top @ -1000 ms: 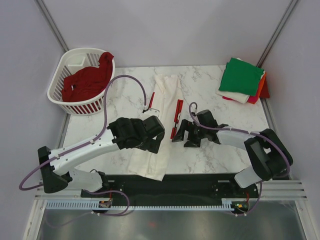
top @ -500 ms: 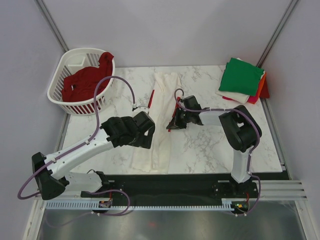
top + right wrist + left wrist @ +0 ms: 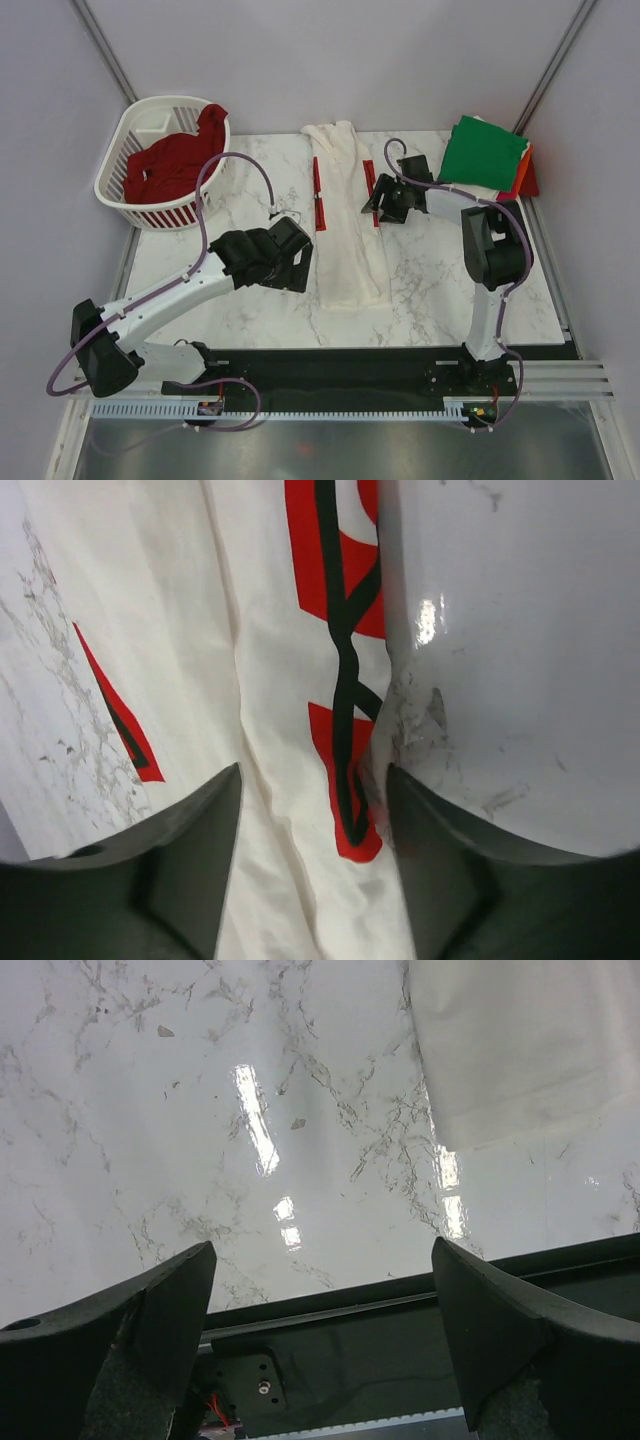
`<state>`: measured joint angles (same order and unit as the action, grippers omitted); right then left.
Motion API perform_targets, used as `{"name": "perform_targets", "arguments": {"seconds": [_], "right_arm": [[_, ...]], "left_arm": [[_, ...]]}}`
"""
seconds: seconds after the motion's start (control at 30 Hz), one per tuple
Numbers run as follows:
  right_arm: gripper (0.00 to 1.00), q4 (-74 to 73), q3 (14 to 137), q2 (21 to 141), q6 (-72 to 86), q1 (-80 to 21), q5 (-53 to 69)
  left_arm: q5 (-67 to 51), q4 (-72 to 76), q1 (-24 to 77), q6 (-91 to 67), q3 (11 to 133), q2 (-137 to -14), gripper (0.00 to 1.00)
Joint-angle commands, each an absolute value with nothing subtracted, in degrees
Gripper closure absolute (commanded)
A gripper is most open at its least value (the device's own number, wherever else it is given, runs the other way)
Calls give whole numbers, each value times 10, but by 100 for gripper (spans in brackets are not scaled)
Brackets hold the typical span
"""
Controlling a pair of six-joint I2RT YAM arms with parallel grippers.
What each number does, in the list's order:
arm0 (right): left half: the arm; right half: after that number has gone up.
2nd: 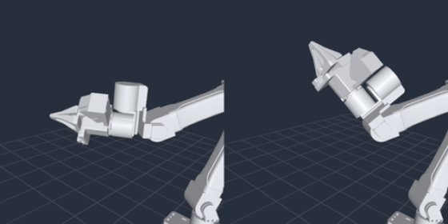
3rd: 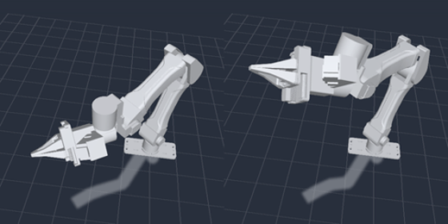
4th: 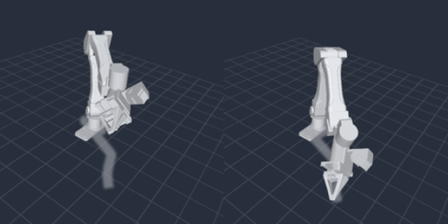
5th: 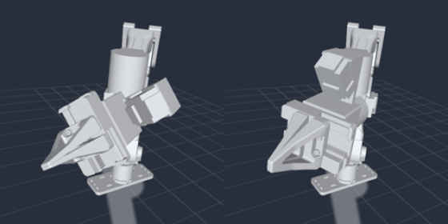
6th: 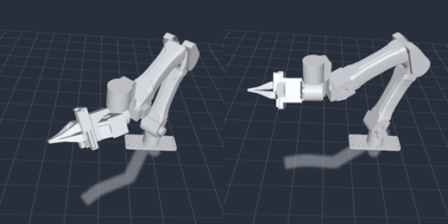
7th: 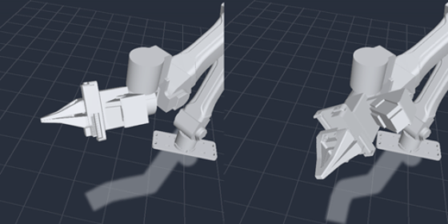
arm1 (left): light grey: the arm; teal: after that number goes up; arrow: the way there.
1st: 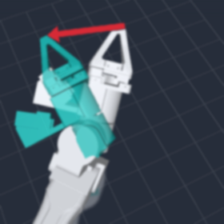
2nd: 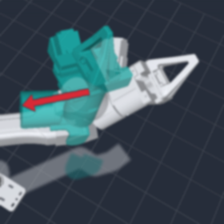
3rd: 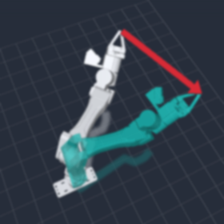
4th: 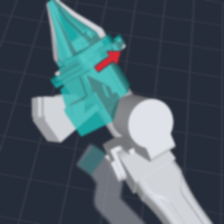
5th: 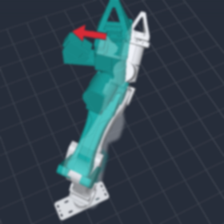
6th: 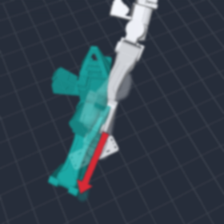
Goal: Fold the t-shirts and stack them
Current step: Fold the tshirt
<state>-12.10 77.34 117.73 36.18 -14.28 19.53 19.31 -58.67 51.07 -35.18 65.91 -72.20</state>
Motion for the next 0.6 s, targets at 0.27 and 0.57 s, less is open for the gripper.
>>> {"name": "perform_targets", "arguments": {"seconds": [0.27, 0.57], "right_arm": [[19, -220, 640, 938, 270, -149, 117], [21, -171, 429, 838, 288, -151, 221]], "left_arm": [[107, -436, 509, -405, 547, -701, 6], [82, -273, 512, -439, 481, -733, 9]]}}
